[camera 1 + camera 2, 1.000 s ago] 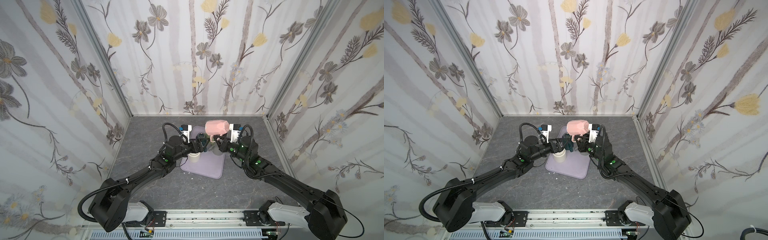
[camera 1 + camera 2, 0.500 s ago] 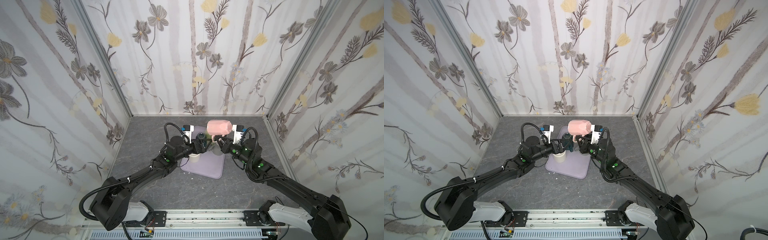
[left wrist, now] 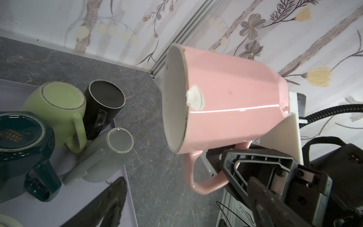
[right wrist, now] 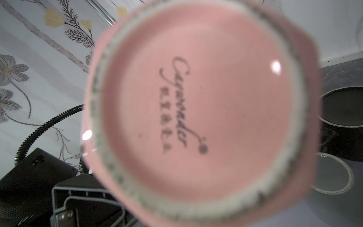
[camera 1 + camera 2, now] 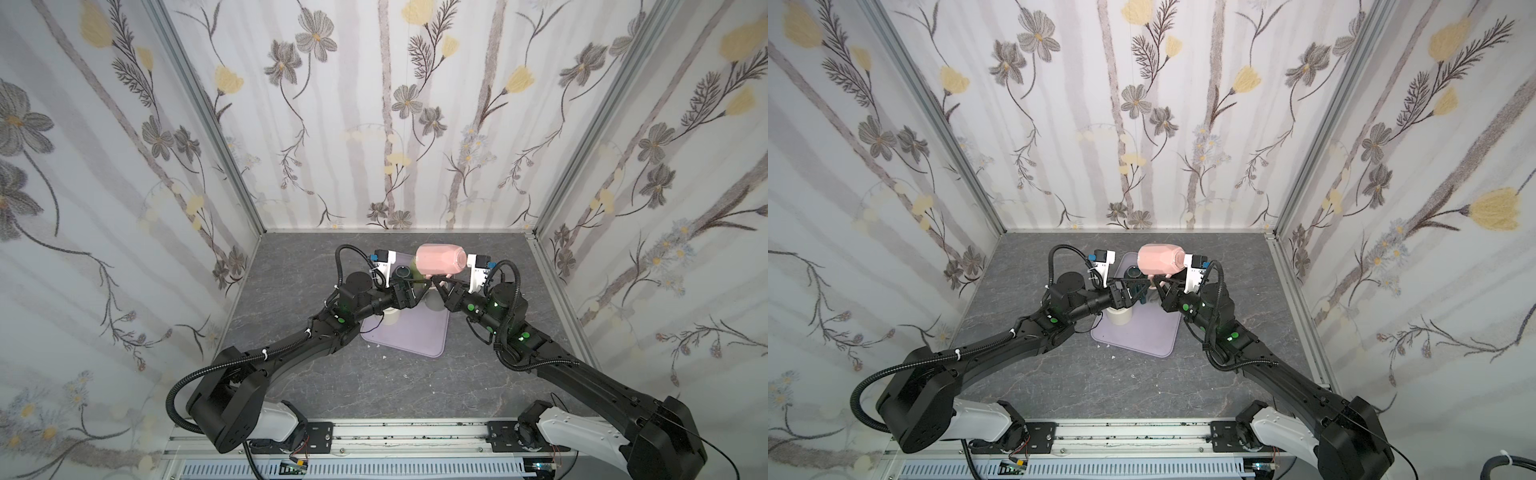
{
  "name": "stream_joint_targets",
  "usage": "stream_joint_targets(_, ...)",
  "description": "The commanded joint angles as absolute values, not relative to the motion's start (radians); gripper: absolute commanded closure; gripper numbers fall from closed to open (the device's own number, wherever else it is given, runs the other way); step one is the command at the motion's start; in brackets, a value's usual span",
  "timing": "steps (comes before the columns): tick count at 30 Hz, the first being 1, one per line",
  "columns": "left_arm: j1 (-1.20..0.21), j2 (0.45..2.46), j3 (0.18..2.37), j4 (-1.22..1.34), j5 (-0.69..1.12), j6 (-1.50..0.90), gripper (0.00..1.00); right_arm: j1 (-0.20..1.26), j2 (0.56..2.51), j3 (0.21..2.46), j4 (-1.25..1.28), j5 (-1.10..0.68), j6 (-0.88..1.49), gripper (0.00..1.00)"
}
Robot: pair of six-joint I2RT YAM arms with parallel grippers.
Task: Turn the mug right side up
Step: Place the mug at the top-left of the table.
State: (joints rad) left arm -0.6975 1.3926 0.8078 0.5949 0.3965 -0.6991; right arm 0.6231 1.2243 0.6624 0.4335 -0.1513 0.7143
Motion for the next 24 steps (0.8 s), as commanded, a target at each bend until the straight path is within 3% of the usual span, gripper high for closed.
stream_joint_targets(1, -0.703, 1.397, 0.819, 0.653, 0.411, -0.707, 0.05, 0.621, 1.213, 0.658, 0.593, -0.160, 0.713, 1.00)
stream_joint_targets(10, -0.711, 1.425, 0.826, 0.692, 0.412, -0.709, 0.14, 0.618, 1.210, 0.635, 0.646, -0.180, 0.736, 1.00)
stream_joint_targets(18, -0.711, 1.477, 0.825, 0.822, 0.443, -0.720, 0.33, 0.613, 1.186, 0.610, 0.667, -0.200, 0.757, 1.00)
stream_joint_targets(24, -0.710, 1.514, 0.834, 0.906, 0.481, -0.745, 0.37, 0.607, 1.182, 0.588, 0.702, -0.224, 0.777, 1.00)
